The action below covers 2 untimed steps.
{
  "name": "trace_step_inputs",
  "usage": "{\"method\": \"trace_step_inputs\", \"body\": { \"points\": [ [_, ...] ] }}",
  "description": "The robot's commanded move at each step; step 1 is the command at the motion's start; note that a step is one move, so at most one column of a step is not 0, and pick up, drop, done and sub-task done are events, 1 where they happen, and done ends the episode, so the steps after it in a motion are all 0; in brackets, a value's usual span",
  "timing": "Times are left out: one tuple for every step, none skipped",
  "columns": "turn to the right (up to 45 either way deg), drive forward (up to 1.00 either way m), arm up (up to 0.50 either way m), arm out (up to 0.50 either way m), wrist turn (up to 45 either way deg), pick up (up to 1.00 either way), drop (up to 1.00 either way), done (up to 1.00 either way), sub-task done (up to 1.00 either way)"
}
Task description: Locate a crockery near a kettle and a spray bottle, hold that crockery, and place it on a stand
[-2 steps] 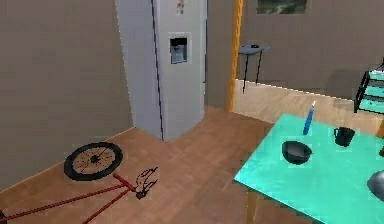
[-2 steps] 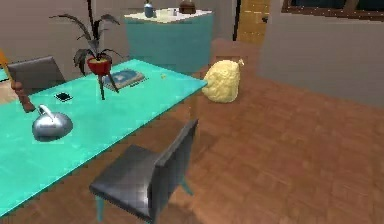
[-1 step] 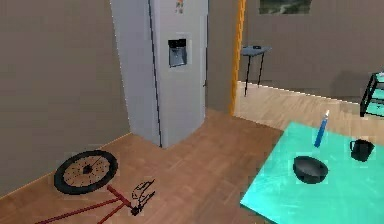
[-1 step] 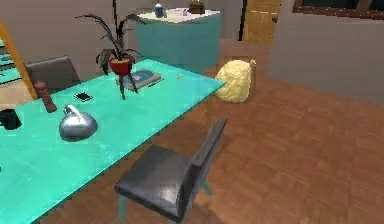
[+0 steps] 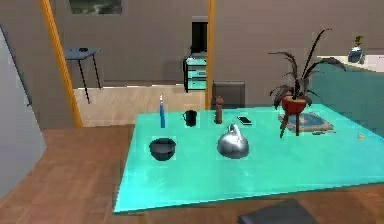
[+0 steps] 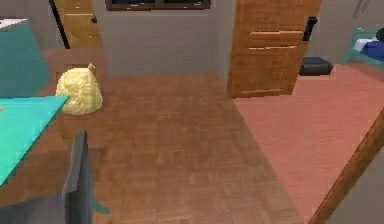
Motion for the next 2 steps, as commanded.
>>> {"method": "trace_step_inputs", "body": {
  "points": [
    [-45.0,0.00,0.00,0.00,0.0,0.00,0.00,0.00,0.00],
    [-6.0,0.00,0.00,0.00,0.0,0.00,0.00,0.00,0.00]
  ]
}}
